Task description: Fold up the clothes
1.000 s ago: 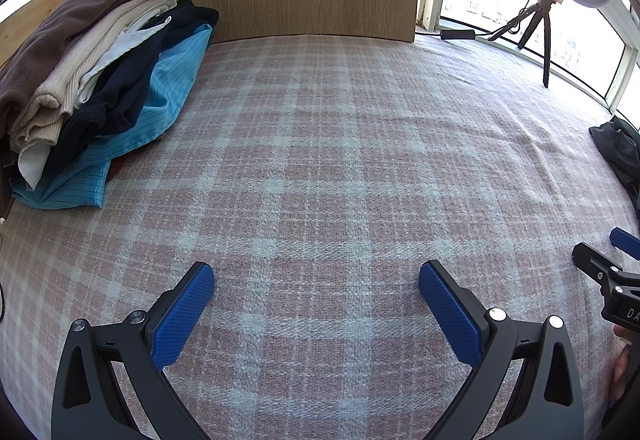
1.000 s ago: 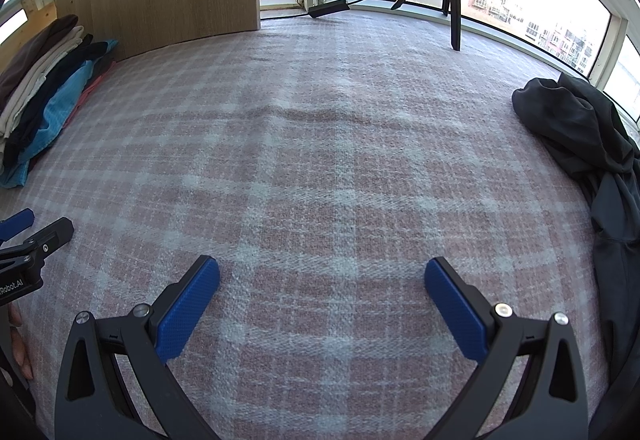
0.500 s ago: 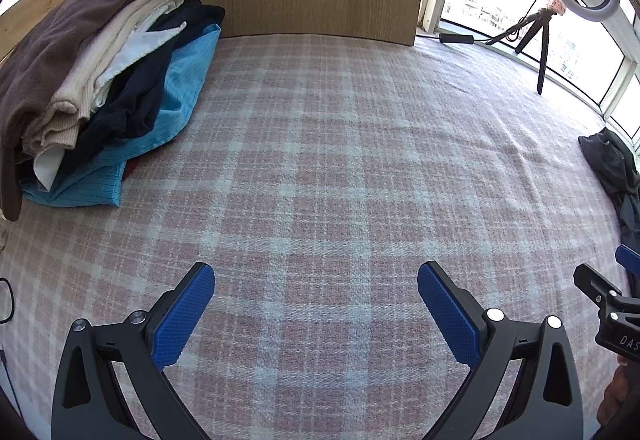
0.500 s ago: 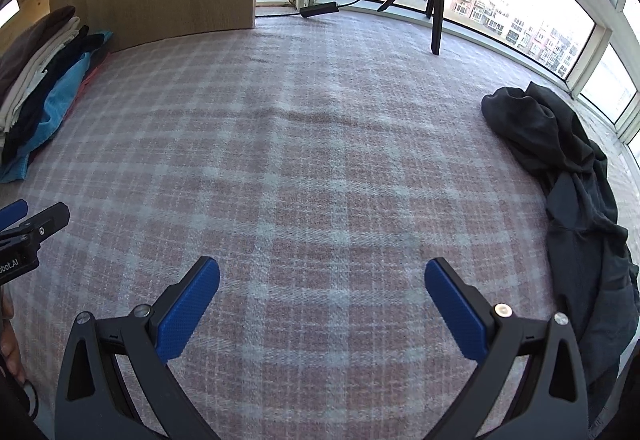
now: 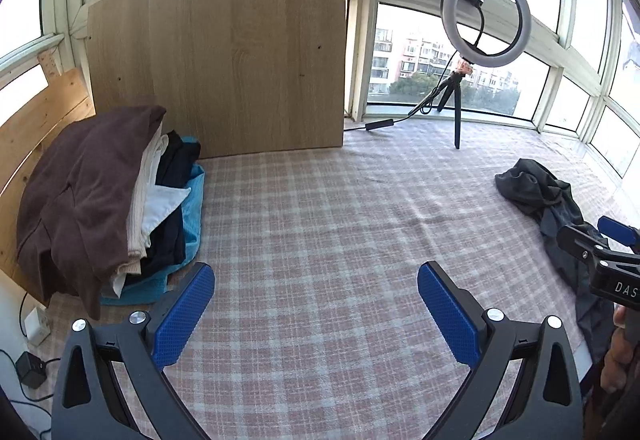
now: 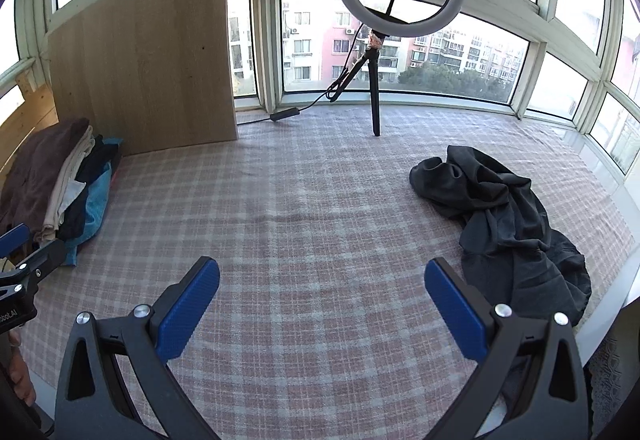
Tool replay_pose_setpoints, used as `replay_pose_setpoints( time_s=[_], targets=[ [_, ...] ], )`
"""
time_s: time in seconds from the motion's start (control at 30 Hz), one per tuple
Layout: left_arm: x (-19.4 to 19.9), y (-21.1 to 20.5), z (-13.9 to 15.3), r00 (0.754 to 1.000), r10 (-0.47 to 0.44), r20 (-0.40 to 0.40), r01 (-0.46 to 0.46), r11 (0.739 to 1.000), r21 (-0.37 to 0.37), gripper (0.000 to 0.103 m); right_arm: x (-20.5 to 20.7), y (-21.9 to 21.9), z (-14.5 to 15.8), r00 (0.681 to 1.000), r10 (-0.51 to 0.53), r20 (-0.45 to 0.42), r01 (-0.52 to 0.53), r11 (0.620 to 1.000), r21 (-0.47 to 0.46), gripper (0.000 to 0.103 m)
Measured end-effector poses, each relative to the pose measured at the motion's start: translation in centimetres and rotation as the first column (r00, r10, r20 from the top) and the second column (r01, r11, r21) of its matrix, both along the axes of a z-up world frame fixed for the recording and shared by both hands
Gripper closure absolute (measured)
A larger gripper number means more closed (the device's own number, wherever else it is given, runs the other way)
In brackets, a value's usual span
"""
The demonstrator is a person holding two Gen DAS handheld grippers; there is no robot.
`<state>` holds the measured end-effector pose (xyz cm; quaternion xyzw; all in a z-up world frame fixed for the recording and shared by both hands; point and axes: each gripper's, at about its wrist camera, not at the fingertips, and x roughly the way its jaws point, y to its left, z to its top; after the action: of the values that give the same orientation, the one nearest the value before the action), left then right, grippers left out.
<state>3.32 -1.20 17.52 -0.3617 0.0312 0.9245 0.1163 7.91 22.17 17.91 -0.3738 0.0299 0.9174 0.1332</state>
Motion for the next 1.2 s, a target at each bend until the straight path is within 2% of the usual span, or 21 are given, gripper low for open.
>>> replay_pose_setpoints(
  time_s=[0.2, 0.53, 0.87, 1.03, 1.2],
  targets=[
    [0.9, 0.6, 3.3, 0.996, -0.054, -0.074, 0.055, 0.998, 0.010, 0.001, 2.3, 2.0, 3.1, 0.995, -0.079, -0.054, 0.081, 0.996, 0.026, 0.000],
    [2.0, 4.8, 5.0, 0.981, -0.160, -0.105, 0.164, 0.986, 0.033, 0.001, 6.2, 8.2, 5.5, 0.964, -0.251, -0.093, 0.256, 0.966, 0.044, 0.000],
    [1.4, 12.9, 6.1, 0.970, -0.210, -0.125, 0.214, 0.977, 0.017, 0.001, 7.8, 16.3, 5.9, 0.939, -0.328, -0.102, 0.333, 0.942, 0.043, 0.000],
    [0.5, 17.6, 6.6, 0.968, -0.210, -0.139, 0.210, 0.978, -0.014, 0.001, 7.7, 21.9, 5.5, 0.928, -0.361, -0.093, 0.367, 0.929, 0.050, 0.000],
    [-1.2, 21.5, 5.8, 0.975, -0.197, -0.104, 0.199, 0.980, 0.009, 0.001, 7.7, 29.4, 3.6, 0.908, -0.416, -0.050, 0.417, 0.908, 0.029, 0.000]
  ],
)
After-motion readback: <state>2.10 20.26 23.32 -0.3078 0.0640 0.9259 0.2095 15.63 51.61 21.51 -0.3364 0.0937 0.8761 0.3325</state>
